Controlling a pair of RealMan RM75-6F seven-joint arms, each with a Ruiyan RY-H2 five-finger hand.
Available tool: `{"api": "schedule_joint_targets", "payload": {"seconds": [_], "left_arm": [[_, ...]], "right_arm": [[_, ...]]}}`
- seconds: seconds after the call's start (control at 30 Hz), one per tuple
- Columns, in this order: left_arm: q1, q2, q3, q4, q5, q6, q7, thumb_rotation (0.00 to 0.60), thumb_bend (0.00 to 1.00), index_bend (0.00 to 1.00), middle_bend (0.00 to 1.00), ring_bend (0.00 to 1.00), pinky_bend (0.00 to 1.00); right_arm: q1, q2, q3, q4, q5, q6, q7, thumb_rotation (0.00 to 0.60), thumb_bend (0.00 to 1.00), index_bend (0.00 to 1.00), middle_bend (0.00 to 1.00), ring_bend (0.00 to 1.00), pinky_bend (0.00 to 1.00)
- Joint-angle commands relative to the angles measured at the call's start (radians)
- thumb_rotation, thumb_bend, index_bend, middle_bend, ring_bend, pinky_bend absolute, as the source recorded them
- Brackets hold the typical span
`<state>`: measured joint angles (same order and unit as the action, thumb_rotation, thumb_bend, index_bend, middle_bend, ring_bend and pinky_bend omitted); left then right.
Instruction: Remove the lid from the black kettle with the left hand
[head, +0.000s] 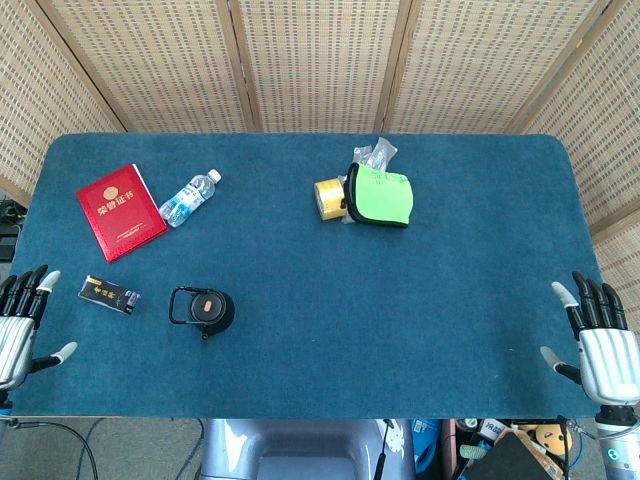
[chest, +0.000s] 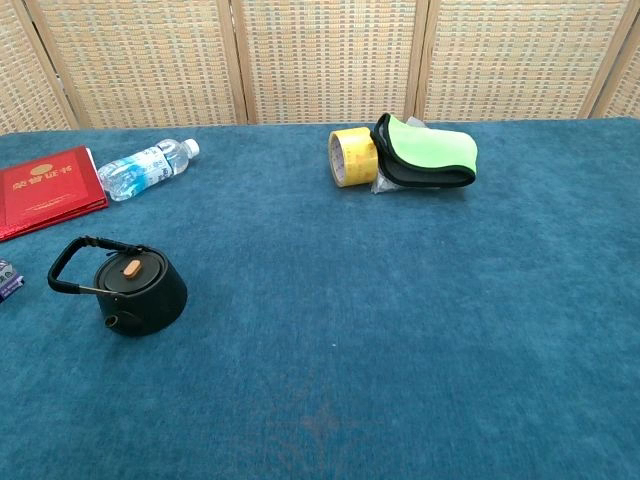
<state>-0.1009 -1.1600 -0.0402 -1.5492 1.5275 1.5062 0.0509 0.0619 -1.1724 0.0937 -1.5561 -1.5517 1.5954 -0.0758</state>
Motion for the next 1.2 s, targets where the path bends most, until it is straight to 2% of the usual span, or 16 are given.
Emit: {"api": "schedule_joint_targets", "payload": {"seconds": [0.03,0.3,0.47,0.57,0.73,0.87,1.07,1.2], "left_arm": [[-0.004,-0.002,0.003,0.001,0.001,-0.009,0.000,0.600,0.12,0.00,0.00,0.00,0.00],[-0.057,-0.024,0.007,0.002,0.056,-0.056,-0.009,0.600,0.12,0.00,0.00,0.00,0.00],[-0.148,-0.049,-0.001,-0.023,0.141,-0.122,-0.011,0.600,0.12,0.00,0.00,0.00,0.00],[-0.210,-0.071,-0.018,-0.056,0.165,-0.181,0.036,0.600,0.12,0.00,0.00,0.00,0.00],[-0.293,-0.132,-0.052,-0.088,0.127,-0.294,0.141,0.600,0.12,0.00,0.00,0.00,0.00],[-0.366,-0.226,-0.078,-0.056,0.076,-0.391,0.215,0.600,0.12,0.00,0.00,0.00,0.00],[-0.413,-0.323,-0.088,-0.006,0.018,-0.447,0.280,0.600,0.12,0.00,0.00,0.00,0.00],[-0.426,-0.355,-0.084,0.012,-0.008,-0.465,0.305,0.600,0.12,0.00,0.00,0.00,0.00]], "right_arm": [[-0.001,0.001,0.000,0.000,-0.001,0.001,0.000,0.600,0.00,0.00,0.00,0.00,0.00],[-0.009,0.013,0.002,-0.006,0.012,0.003,0.003,0.600,0.00,0.00,0.00,0.00,0.00],[-0.004,0.016,0.009,-0.012,0.030,-0.013,-0.002,0.600,0.00,0.00,0.00,0.00,0.00],[-0.002,0.016,0.012,-0.010,0.036,-0.018,-0.001,0.600,0.00,0.00,0.00,0.00,0.00],[-0.001,0.019,0.016,-0.008,0.049,-0.026,0.004,0.600,0.00,0.00,0.00,0.00,0.00],[0.002,0.017,0.018,-0.004,0.056,-0.034,0.003,0.600,0.00,0.00,0.00,0.00,0.00],[0.003,0.017,0.019,-0.001,0.065,-0.042,0.005,0.600,0.00,0.00,0.00,0.00,0.00],[0.004,0.017,0.020,0.000,0.068,-0.045,0.007,0.600,0.00,0.00,0.00,0.00,0.00]]}}
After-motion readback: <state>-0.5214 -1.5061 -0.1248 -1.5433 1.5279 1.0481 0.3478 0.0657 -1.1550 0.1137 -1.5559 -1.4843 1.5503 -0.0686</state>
